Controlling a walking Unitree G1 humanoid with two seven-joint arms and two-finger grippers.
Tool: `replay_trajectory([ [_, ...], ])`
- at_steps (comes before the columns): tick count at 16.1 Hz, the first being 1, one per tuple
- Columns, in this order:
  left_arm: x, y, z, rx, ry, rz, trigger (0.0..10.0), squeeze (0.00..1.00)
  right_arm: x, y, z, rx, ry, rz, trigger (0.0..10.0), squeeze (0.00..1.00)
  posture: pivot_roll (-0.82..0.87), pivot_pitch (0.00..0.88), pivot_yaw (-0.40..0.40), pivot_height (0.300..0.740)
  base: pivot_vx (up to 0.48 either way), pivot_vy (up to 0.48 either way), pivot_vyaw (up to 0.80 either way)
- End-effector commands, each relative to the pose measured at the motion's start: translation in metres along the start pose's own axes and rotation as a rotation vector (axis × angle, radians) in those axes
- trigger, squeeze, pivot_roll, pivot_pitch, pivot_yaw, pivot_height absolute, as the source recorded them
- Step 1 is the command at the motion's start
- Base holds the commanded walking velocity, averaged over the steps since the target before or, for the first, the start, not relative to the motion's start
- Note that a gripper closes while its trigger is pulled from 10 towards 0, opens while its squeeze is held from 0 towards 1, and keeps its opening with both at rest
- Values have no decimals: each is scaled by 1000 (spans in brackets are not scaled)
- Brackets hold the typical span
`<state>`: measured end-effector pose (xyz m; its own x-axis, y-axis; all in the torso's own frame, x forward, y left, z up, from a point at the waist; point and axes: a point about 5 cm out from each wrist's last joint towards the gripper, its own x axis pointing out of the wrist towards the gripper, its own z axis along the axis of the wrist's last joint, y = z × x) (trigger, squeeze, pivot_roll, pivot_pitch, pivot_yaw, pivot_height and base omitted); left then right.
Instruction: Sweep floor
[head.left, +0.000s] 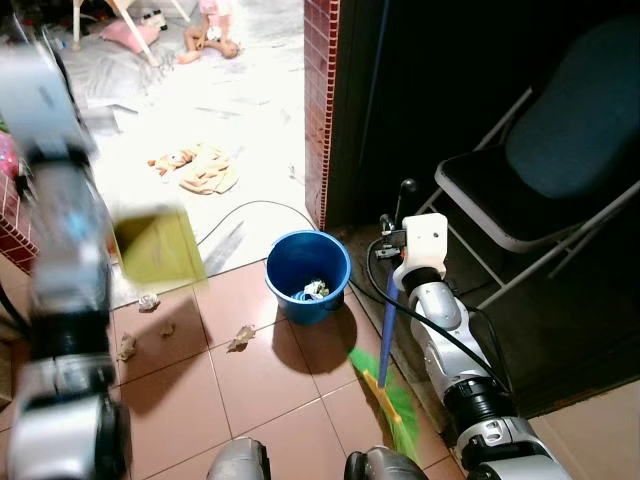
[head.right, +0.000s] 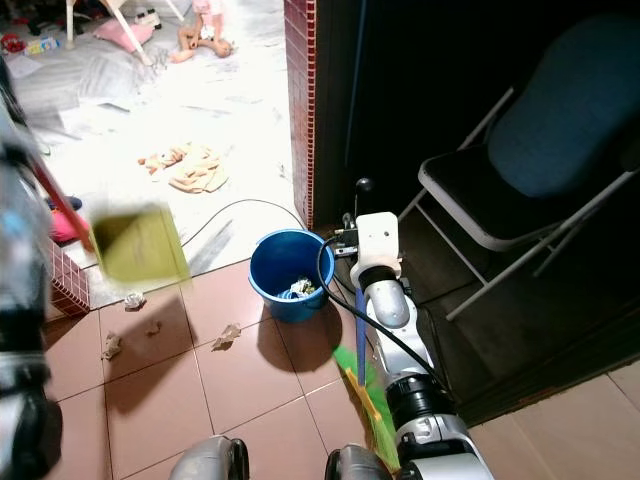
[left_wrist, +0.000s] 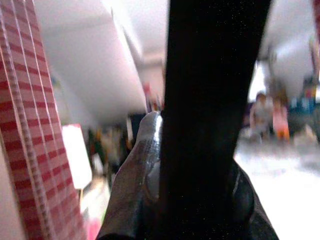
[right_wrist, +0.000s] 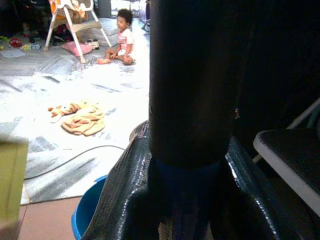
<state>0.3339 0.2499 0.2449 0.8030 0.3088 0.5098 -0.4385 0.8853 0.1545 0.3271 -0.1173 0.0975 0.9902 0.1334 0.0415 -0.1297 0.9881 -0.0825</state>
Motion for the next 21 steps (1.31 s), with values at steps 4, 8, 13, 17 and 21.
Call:
replay_trajectory([
  [4, -39, -16, -33, -62, 143, -79, 10000, 0, -1, 11, 2, -31, -6, 40, 10000, 0, -15, 86, -1, 740, 0, 0, 0],
  [8, -68, -32, -51, -161, 252, -110, 10000, 0, -3, 11, 4, 37, -15, 69, 10000, 0, -17, 90, 0, 740, 0, 0, 0],
  [13, -86, -55, -48, -217, 290, -172, 10000, 0, -3, 15, 7, 37, -37, 92, 10000, 0, -15, 84, 2, 740, 0, 0, 800],
  [17, -83, -66, -42, -271, 306, -197, 10000, 0, -2, 12, 7, 77, -35, 71, 10000, 0, -17, 82, 8, 740, 0, 88, 400],
  [21, -81, -69, -39, -290, 311, -202, 10000, 0, -2, 13, 7, 83, -37, 70, 10000, 0, -17, 86, 12, 740, 0, 480, 0],
])
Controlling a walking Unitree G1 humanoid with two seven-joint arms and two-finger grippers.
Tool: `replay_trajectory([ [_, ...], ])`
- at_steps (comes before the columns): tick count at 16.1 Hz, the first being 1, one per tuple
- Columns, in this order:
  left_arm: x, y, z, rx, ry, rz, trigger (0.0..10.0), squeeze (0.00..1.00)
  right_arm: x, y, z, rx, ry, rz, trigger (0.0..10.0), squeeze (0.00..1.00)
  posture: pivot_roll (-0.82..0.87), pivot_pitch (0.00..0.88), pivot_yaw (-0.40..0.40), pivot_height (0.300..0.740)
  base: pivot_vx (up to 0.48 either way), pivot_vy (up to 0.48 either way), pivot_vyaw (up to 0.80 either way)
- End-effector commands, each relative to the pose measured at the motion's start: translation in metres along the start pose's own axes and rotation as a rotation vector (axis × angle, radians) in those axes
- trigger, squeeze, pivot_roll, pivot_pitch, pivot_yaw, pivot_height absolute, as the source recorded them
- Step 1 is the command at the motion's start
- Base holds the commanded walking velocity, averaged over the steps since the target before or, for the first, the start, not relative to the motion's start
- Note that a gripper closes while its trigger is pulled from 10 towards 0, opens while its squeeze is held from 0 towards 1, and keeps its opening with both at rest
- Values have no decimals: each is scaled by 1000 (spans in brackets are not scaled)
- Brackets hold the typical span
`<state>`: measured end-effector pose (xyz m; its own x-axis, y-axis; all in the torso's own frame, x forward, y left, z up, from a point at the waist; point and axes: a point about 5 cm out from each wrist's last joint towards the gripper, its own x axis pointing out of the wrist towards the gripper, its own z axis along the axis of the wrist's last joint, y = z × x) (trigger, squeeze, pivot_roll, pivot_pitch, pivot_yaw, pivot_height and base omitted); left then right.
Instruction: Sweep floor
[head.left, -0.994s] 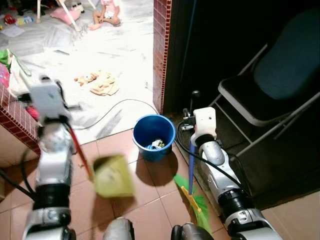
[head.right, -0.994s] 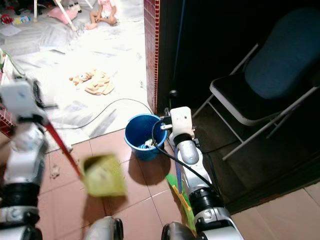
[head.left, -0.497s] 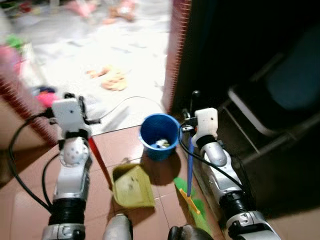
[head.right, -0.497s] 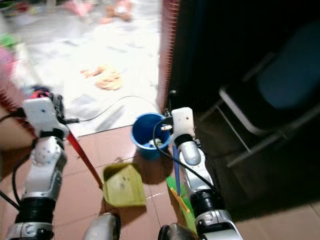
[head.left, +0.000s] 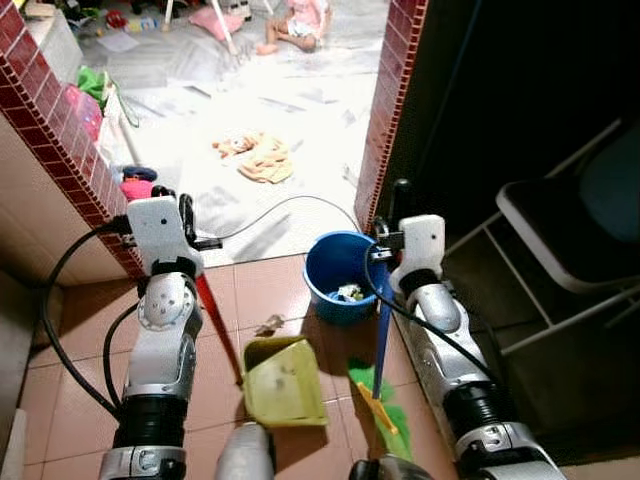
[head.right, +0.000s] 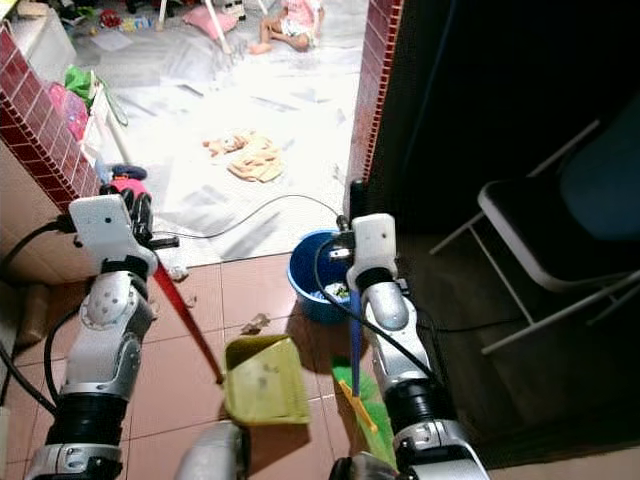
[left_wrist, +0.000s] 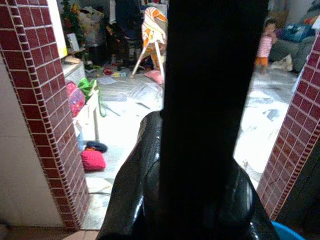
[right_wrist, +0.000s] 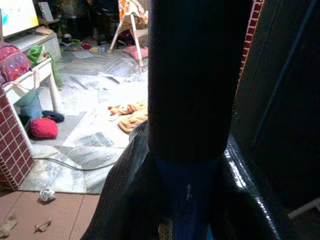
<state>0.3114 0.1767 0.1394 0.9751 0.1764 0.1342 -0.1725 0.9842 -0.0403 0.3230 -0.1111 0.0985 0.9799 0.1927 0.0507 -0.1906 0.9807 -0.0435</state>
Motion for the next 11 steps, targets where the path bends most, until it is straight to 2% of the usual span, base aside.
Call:
replay_trajectory([
  [1, 6, -1, 20, -4, -76, -8, 10000, 0, 1, 7, 5, 42, -24, 10, 10000, 0, -16, 87, 10, 740, 0, 480, 0],
  [9, 7, -11, 27, -11, -94, -28, 10000, 0, 2, 6, 6, 50, -30, 14, 10000, 0, -20, 89, 12, 740, 0, 473, 0],
  [11, 5, -11, 31, 0, -123, -33, 10000, 0, 1, 6, 6, 49, -31, 14, 10000, 0, -19, 88, 11, 740, 0, 0, 0],
])
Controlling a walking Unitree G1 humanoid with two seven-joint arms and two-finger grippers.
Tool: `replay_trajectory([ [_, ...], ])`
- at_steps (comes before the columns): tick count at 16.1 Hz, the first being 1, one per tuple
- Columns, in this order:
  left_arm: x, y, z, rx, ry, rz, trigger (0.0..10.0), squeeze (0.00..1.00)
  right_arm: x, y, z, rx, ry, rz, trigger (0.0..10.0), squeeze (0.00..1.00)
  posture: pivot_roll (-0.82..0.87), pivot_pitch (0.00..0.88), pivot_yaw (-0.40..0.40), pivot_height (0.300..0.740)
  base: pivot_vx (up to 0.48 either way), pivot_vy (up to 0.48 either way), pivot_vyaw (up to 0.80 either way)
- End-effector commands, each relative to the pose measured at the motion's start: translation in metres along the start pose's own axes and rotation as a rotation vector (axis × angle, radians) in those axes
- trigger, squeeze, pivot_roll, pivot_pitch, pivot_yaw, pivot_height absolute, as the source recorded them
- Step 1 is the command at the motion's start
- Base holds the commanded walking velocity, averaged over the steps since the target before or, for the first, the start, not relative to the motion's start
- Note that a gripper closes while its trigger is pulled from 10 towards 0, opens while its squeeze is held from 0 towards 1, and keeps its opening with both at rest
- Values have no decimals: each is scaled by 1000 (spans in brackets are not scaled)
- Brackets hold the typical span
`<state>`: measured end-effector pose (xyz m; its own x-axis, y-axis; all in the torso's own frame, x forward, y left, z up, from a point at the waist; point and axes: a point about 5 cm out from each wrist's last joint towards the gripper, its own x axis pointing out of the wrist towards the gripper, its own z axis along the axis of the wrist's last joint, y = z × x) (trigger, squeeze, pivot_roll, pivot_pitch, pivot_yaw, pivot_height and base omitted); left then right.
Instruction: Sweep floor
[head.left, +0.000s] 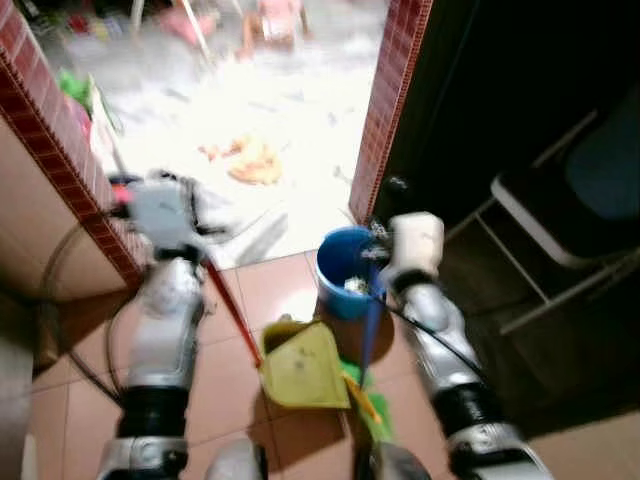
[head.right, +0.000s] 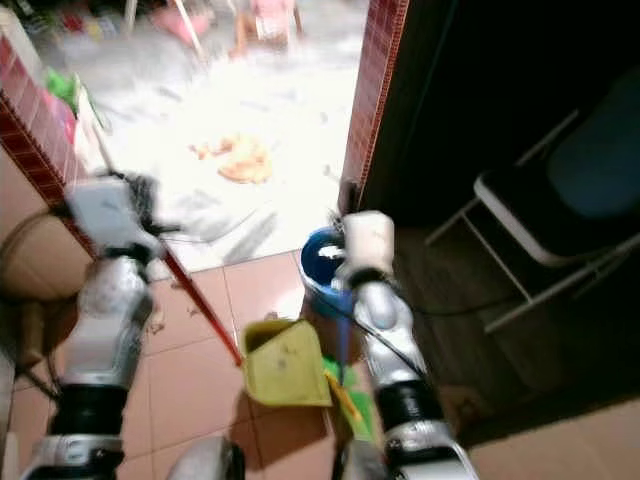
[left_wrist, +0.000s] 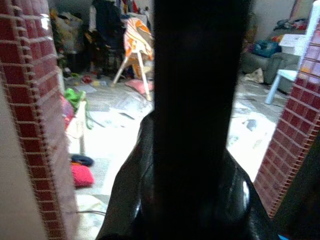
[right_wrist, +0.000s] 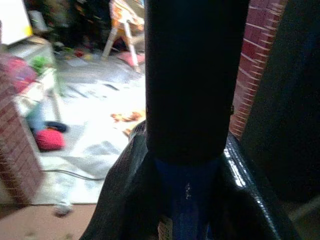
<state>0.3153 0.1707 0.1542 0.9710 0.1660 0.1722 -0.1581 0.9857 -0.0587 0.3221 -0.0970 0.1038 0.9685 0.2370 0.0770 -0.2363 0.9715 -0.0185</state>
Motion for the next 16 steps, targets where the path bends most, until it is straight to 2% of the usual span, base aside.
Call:
replay_trajectory([
  [1, 1, -5, 18, 21, -89, -20, 10000, 0, -1, -7, 1, 19, -4, -30, 10000, 0, -19, 88, 10, 740, 0, 0, 0],
  [5, 6, 1, 36, 26, -153, 21, 10000, 0, 0, -7, 2, 14, -8, -26, 10000, 0, -19, 88, 7, 740, 0, 0, 0],
  [7, 7, 4, 39, 81, -172, 37, 10000, 0, 0, -6, 3, 3, -14, -18, 10000, 0, -19, 88, 7, 740, 0, 0, 0],
  [12, 6, 5, 32, 73, -142, 40, 10000, 0, 0, -4, 5, 0, -29, -6, 10000, 0, -20, 88, 7, 740, 0, 0, 695],
  [16, 5, 5, 32, 70, -144, 38, 10000, 0, 1, -7, 8, 5, -45, -19, 10000, 0, -22, 90, 9, 740, 61, 0, 0],
])
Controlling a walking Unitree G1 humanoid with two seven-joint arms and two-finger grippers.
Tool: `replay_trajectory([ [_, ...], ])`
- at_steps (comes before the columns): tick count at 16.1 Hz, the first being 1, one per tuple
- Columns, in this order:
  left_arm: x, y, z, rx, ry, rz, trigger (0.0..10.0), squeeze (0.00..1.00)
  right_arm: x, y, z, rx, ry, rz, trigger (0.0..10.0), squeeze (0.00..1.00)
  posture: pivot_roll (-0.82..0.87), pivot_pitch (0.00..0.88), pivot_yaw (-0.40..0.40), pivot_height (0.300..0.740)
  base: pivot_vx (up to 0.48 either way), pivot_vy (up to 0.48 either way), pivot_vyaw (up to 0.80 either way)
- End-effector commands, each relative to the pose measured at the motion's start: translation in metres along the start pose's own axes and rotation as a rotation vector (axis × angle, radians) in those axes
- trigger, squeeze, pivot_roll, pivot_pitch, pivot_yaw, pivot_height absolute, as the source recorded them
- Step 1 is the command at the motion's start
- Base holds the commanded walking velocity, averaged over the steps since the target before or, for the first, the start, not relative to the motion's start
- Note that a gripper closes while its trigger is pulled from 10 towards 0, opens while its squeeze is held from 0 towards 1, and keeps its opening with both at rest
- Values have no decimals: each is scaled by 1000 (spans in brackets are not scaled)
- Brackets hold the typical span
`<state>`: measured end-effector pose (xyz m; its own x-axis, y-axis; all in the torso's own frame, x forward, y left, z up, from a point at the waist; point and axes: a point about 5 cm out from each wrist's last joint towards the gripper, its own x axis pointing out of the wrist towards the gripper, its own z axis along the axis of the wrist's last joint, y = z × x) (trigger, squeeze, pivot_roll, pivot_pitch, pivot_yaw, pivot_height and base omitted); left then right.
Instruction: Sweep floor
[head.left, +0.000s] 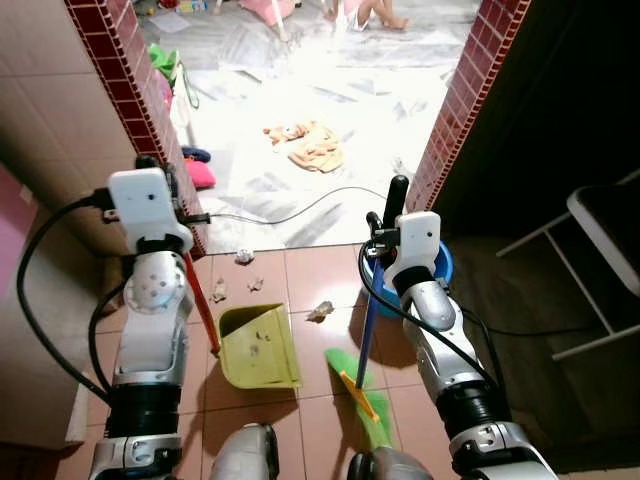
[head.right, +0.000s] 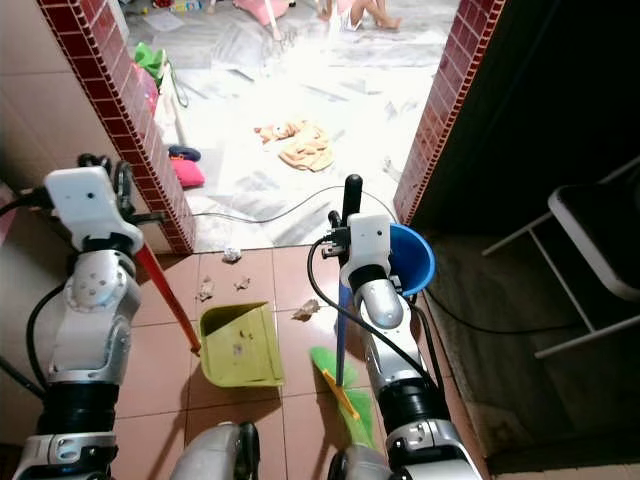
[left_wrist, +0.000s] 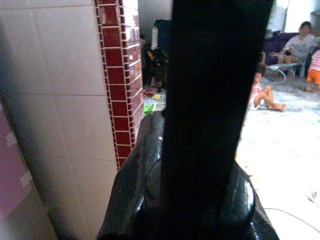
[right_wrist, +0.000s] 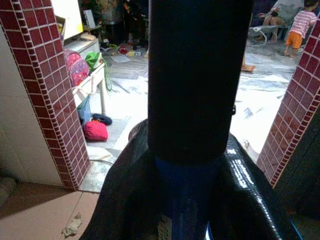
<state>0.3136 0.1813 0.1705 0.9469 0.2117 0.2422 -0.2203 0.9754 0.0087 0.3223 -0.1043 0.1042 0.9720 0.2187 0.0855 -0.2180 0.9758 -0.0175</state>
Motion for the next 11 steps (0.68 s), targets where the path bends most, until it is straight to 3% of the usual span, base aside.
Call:
replay_trajectory([
  [1, 4, -4, 17, -13, -76, -13, 10000, 0, 2, 0, 9, -3, -43, 1, 10000, 0, -22, 90, 9, 740, 292, 0, 0],
  [11, 4, -8, 17, -24, -78, -33, 10000, 0, 2, 3, 8, -25, -43, 10, 10000, 0, -24, 94, 9, 740, 421, 0, 0],
])
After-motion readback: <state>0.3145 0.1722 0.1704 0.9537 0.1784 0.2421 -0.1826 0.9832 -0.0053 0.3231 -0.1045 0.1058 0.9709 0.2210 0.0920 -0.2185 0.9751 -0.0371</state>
